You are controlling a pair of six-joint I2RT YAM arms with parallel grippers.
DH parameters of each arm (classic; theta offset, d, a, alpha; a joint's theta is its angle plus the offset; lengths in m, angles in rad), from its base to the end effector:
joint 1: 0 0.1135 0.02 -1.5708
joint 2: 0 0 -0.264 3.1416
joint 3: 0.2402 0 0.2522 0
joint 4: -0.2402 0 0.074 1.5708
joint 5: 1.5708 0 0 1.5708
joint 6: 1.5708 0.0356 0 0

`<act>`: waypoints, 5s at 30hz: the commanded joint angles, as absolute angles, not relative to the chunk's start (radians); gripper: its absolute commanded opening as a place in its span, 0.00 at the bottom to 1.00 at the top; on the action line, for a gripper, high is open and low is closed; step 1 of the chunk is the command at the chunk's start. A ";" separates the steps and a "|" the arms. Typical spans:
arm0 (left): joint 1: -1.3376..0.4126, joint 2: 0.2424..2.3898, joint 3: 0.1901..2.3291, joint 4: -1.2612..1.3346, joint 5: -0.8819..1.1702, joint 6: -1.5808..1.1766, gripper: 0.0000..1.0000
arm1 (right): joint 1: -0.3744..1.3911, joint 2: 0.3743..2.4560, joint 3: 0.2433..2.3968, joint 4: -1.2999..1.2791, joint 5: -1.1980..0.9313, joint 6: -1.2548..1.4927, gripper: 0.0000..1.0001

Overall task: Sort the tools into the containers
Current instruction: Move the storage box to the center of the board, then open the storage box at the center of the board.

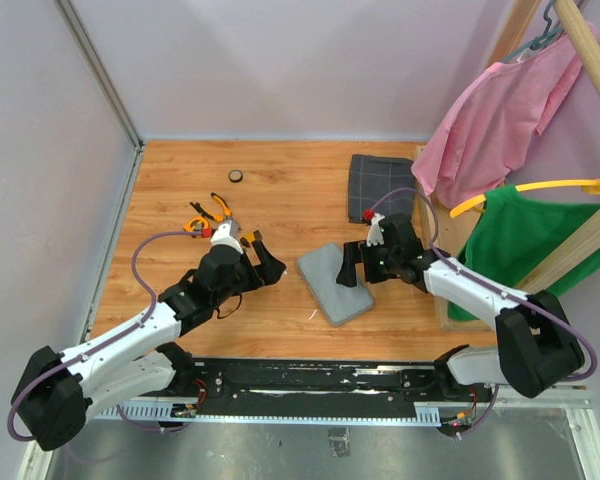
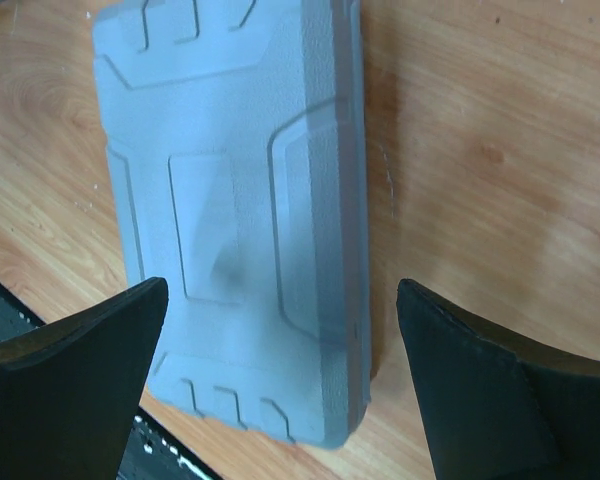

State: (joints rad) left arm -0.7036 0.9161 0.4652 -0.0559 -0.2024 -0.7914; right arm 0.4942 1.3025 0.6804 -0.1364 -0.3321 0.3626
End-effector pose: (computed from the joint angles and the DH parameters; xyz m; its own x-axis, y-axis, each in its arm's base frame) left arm 0.1579 -0.1246 0.2173 -0.6156 -0.3915 -0.6839 0.0880 0.8283 -0.5533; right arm 0.2253 0.1346 0.2000 -0.7991 -0.0496 -0.5991 -0.3992 0.7889 0.4671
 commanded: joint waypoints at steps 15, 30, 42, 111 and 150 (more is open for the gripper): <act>-0.687 0.805 0.408 0.032 -0.254 -0.725 0.99 | 0.488 1.546 0.739 0.062 -0.490 0.387 0.99; -0.664 0.756 0.329 0.050 -0.225 -0.748 0.99 | 0.668 1.511 0.656 0.070 -0.465 0.450 0.99; -0.664 0.838 0.334 0.047 -0.158 -0.736 0.99 | 0.684 1.302 0.610 0.057 -0.270 0.551 0.99; -0.706 1.064 0.259 0.246 -0.081 -0.832 0.99 | 0.690 1.422 0.712 -0.037 -0.190 0.638 0.99; -0.706 1.143 0.261 0.322 -0.020 -0.833 0.99 | 0.704 1.486 0.513 0.274 -0.294 0.678 0.87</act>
State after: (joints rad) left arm -0.6979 1.1194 0.2615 0.2752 -0.0544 -0.8356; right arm 0.6933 1.4513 0.5426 0.3065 -0.3073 0.6434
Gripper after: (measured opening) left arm 0.993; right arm 0.904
